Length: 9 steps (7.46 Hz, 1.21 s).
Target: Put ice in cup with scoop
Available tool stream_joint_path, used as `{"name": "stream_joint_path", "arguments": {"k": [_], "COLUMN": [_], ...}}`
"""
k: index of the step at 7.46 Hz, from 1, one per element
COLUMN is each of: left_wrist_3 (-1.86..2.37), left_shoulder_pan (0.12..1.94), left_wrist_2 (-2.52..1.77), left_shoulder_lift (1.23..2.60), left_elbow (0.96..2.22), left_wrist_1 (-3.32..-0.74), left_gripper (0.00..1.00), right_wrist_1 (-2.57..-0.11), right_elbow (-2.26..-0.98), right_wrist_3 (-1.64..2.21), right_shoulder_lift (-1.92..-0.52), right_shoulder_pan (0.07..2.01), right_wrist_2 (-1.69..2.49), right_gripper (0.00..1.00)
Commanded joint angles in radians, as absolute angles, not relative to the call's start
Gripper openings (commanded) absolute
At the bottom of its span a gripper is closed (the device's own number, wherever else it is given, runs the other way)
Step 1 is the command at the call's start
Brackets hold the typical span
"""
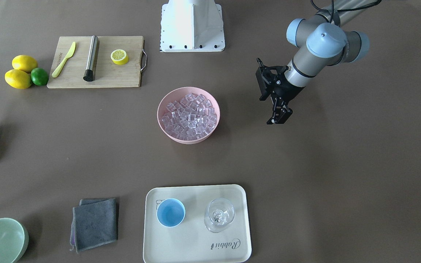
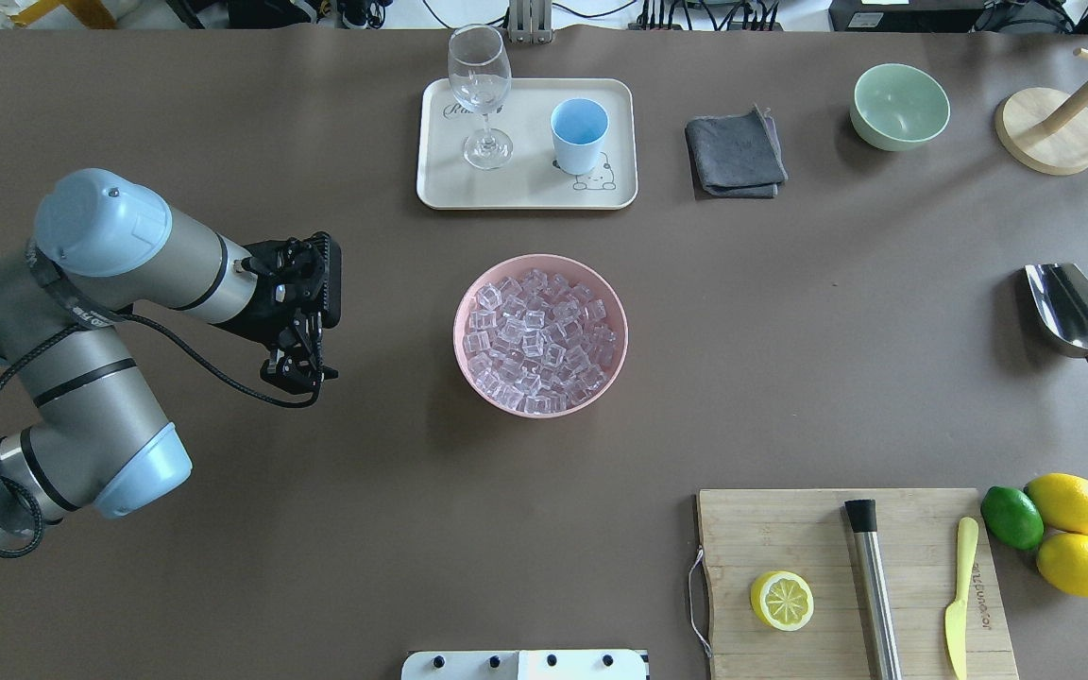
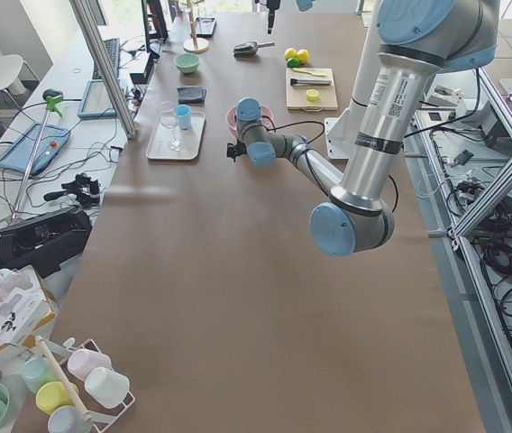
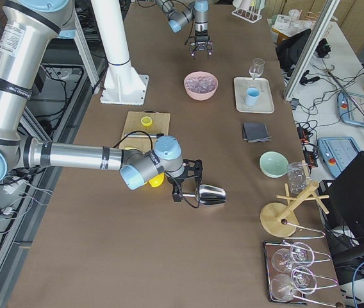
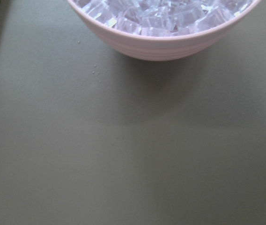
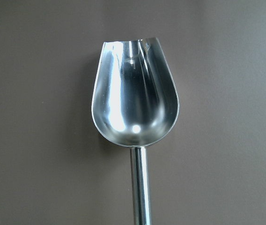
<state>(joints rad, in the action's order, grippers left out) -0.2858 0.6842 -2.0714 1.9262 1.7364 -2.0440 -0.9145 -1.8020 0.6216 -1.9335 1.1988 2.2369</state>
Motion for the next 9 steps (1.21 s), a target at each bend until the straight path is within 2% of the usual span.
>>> {"name": "stream_joint_path", "arguments": {"k": [1,4,6,8,9], "left_wrist_3": [-0.339,-0.197,-0.061,-0.014,-0.014], "left_shoulder_pan": [0.640,0.589,0.568,0.528,0.529], "left_wrist_2": [-2.060,-2.057,-2.057,-1.999,-2.000], "left_shoulder_lift": [1.962,1.988,2.013,2.016,2.019], "left_elbow": [1.692,1.609,1.545,1.496,1.496], "left_wrist_1": [-2.135,-2.299,-2.368,-2.479,-2.477], "left_gripper": [0.99,0.99,0.99,0.99,0.99], "right_wrist_1": [-0.904,-0.723,-0.709,-0.710,-0.710], "right_elbow": [-1.769,-1.634,-1.620,-1.620,-1.620], "right_wrist_3": [0.627,0.720,0.730,0.729,0.726], "right_shoulder_lift": [-1.922,-1.884,-1.864,-1.867,-1.873], "right_shoulder_pan": [1.120,1.066,1.031,1.019,1.016], "right_wrist_2": [2.187,2.161,2.135,2.129,2.129], "right_gripper": [0.99,0.94,0.85,0.60,0.53]}}
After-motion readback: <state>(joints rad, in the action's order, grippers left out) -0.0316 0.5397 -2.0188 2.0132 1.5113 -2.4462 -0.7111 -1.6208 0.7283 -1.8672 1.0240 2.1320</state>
